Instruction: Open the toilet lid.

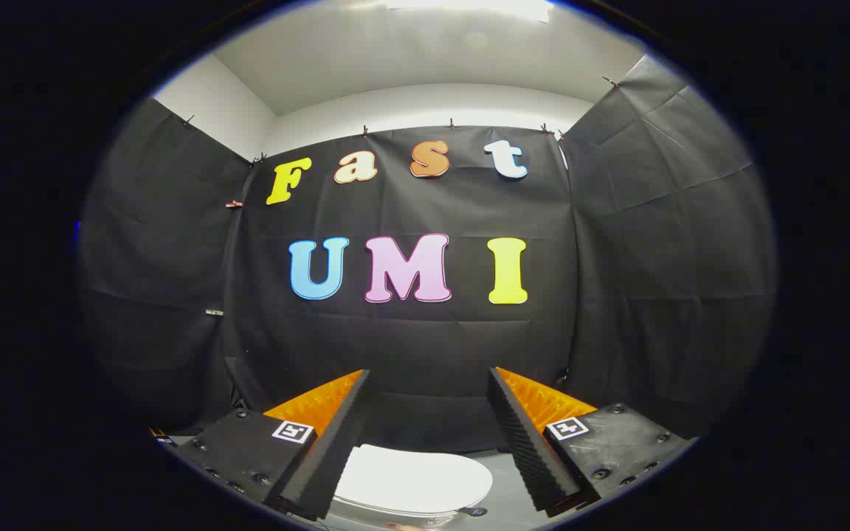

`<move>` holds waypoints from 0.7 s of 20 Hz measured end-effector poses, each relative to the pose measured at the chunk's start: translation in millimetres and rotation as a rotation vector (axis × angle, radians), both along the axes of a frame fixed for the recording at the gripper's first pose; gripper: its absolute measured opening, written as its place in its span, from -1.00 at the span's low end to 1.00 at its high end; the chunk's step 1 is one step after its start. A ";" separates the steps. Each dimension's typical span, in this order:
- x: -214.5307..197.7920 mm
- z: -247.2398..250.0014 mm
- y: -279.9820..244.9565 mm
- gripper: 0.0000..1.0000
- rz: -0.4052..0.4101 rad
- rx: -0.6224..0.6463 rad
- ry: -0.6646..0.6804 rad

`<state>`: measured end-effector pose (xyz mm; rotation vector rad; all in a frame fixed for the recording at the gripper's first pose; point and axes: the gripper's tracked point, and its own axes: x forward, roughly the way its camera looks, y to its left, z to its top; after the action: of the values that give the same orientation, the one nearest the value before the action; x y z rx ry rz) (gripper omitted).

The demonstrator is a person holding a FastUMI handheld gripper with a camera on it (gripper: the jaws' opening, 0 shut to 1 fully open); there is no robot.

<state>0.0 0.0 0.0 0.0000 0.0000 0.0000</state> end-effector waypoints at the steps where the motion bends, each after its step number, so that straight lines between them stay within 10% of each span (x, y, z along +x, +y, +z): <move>1: 0.1 -0.1 0.0 0.97 0.001 0.003 0.000; 14: -1.3 -2.1 0.4 0.97 -0.008 0.001 0.000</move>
<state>-1.3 0.4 -2.1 0.0007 0.0003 -0.0078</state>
